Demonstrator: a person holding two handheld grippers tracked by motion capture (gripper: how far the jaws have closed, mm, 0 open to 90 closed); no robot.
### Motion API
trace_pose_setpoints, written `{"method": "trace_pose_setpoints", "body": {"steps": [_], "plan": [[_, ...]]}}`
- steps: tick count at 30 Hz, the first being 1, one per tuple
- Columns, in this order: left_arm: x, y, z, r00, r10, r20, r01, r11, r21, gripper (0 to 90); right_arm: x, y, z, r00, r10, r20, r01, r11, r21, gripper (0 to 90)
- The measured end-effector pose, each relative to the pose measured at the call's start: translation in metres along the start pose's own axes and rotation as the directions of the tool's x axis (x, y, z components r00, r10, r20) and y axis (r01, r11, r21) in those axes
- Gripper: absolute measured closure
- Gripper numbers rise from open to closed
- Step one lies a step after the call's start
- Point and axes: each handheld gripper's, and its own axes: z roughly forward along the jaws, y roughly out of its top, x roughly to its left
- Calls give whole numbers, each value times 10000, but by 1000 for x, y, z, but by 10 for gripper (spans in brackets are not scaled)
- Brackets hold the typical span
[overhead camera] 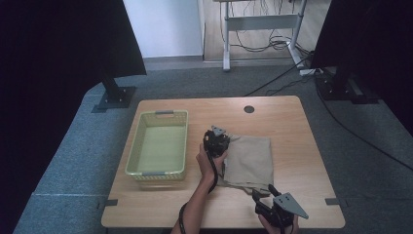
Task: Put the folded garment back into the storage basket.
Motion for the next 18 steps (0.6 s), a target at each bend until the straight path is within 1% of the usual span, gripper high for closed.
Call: {"method": "trace_pose_setpoints", "body": {"steps": [9, 10, 17, 18], "plan": [[0, -1, 1, 10000, 5, -24, -4, 10000, 51, 863, -2, 0, 2, 10000, -3, 23, 3, 9999, 118, 328], [1, 0, 1, 10000, 66, -31, -66, 9999, 113, 862, -4, 0, 4, 9999, 26, 99, -29, 9995, 317, 327], [1, -1, 2, 10000, 46, -32, -45, 9999, 154, 861, -7, 1, 6, 9998, -8, 197, -5, 9980, 634, 325], [1, -1, 2, 10000, 91, -28, -91, 9998, 176, 861, -8, 1, 7, 9998, -36, 216, 21, 9976, 691, 324]]}}
